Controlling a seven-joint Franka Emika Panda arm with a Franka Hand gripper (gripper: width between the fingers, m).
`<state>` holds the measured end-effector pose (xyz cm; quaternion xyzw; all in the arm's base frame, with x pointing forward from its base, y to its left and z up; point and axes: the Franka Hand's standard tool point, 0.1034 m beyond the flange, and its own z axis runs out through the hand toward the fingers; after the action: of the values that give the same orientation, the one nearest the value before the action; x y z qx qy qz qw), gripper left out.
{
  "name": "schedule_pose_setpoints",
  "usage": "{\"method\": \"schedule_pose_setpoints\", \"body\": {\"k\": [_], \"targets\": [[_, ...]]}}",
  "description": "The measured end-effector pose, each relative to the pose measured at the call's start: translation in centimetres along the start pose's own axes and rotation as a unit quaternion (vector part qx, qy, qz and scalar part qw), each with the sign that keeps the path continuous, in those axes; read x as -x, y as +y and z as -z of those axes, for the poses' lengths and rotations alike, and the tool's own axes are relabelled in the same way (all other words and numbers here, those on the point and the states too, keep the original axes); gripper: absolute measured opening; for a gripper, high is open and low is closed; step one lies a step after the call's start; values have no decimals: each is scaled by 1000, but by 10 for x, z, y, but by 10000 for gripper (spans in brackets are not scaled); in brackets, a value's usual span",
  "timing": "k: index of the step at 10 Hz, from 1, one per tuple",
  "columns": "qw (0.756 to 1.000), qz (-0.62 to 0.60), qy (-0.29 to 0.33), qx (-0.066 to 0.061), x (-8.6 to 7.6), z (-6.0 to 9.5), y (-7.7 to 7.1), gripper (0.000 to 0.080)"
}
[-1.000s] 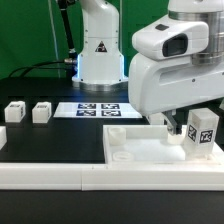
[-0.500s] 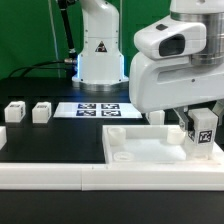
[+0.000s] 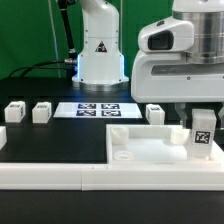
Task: Assemble square table
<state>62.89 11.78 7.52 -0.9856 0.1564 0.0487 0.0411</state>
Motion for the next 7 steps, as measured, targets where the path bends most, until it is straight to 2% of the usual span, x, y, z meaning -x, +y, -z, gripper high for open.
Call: {"method": "schedule_pose_setpoints", "body": {"k": [2, 3, 4, 5, 6, 7], "targets": [[994, -112, 15, -3, -4, 0, -2, 291], [984, -178, 23, -9, -3, 0, -1, 291], [969, -243, 32, -24, -2, 0, 0, 291], [958, -282, 38, -33, -1, 0, 0, 292], [942, -333, 37, -34, 1, -1, -2, 292], [925, -376, 33, -41, 0, -1, -1, 292]]}}
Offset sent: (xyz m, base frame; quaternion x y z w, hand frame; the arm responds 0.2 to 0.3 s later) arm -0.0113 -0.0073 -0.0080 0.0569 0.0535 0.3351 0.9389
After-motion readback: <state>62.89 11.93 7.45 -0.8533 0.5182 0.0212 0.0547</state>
